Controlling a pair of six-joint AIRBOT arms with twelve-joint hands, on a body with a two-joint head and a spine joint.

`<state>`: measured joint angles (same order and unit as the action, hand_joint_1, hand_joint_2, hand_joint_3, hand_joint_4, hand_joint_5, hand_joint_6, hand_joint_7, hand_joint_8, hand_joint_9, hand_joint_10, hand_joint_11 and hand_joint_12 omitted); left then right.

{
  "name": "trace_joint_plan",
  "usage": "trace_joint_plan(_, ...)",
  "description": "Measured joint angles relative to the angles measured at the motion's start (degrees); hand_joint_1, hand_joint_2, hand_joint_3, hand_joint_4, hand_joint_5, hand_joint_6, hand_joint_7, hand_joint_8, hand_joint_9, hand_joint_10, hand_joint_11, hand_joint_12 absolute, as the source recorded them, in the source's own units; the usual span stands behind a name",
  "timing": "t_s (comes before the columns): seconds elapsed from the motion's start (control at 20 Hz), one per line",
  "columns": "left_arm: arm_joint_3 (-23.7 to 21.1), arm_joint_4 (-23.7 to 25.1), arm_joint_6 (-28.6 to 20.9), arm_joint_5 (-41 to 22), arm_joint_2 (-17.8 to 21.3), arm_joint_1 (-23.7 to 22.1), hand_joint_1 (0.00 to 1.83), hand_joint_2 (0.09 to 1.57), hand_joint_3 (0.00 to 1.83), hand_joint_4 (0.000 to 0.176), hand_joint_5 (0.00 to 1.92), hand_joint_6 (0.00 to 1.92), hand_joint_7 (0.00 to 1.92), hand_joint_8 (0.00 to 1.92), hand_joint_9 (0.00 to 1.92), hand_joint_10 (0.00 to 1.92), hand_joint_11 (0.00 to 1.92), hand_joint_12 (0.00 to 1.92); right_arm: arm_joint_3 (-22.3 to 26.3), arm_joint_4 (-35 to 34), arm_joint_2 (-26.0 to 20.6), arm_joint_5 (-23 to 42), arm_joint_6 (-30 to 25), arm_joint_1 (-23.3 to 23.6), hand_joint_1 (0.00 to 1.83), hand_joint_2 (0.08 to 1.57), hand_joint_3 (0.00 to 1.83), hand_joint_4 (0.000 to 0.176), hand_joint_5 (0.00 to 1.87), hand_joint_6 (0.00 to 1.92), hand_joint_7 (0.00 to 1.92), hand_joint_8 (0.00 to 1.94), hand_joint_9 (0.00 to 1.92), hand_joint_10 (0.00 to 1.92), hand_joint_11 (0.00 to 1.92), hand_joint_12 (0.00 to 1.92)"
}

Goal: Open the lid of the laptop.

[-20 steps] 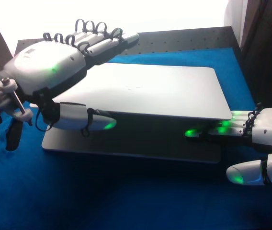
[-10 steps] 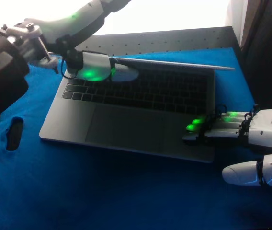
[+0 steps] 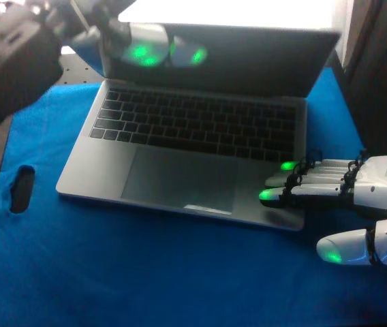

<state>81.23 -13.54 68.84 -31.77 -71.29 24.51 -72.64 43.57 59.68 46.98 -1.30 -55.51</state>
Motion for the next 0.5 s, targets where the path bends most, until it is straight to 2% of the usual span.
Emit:
trace_joint_plan(0.05,2.2,0.0,0.2,1.8,-1.3,-1.5,0.88,1.07,0.01,0.000,0.00,0.00,0.00,0.00,0.00,0.00,0.00,0.00,0.0,0.0,0.0,0.0,0.0,0.0,0.00,1.46,0.00,0.000,0.06,0.00,0.00,0.00,0.00,0.00,0.00,0.00)
trace_joint_plan(0.1,5.2,-0.6,0.8,4.8,-3.1,-3.6,0.84,1.07,0.01,0.008,0.00,0.00,0.00,0.00,0.00,0.00,0.00,0.00,-0.1,0.1,0.0,0.1,0.0,0.0,0.00,1.47,0.00,0.000,0.06,0.00,0.00,0.00,0.00,0.00,0.00,0.00)
trace_joint_plan(0.15,6.5,-1.0,1.1,6.4,-3.9,-4.5,0.84,1.07,0.01,0.008,0.00,0.00,0.00,0.00,0.00,0.00,0.00,0.00,-0.2,0.2,0.0,0.1,0.0,0.0,0.00,1.47,0.00,0.000,0.06,0.00,0.00,0.00,0.00,0.00,0.00,0.00)
trace_joint_plan(0.2,8.5,-1.3,1.3,8.8,-5.1,-5.8,0.78,1.07,0.01,0.000,0.00,0.00,0.00,0.00,0.00,0.00,0.00,0.00,-0.6,0.8,0.2,0.3,-0.4,0.0,0.00,1.47,0.00,0.000,0.07,0.01,0.01,0.00,0.00,0.00,0.01,0.00)
trace_joint_plan(0.35,14.3,-1.5,1.7,14.5,-8.6,-8.7,0.78,1.07,0.00,0.000,0.00,0.00,0.00,0.00,0.00,0.00,0.00,0.00,-3.2,3.7,1.3,1.7,-6.7,0.4,0.00,1.46,0.00,0.000,0.08,0.01,0.03,0.01,0.00,0.00,0.01,0.00)
trace_joint_plan(0.4,16.0,-1.6,2.0,16.2,-9.6,-9.5,0.74,1.08,0.01,0.000,0.00,0.00,0.00,0.00,0.00,0.00,0.00,0.00,-3.4,3.8,1.4,1.9,-6.8,0.4,0.00,1.46,0.00,0.000,0.09,0.01,0.05,0.02,0.01,0.00,0.02,0.01)
trace_joint_plan(0.45,18.2,-1.5,2.4,18.1,-10.8,-10.3,0.72,1.06,0.00,0.008,0.00,0.00,0.00,0.00,0.00,0.00,0.00,0.00,-3.5,4.0,1.7,2.0,-6.8,0.4,0.00,1.46,0.00,0.000,0.09,0.01,0.05,0.01,0.00,0.00,0.02,0.01)
trace_joint_plan(0.5,20.1,-1.7,2.8,20.1,-11.8,-11.0,0.73,1.07,0.00,0.063,0.00,0.00,0.00,0.00,0.00,0.00,0.00,0.00,-3.7,4.4,1.8,2.0,-6.8,0.8,0.00,1.46,0.00,0.000,0.09,0.01,0.05,0.01,0.00,0.00,0.02,0.01)
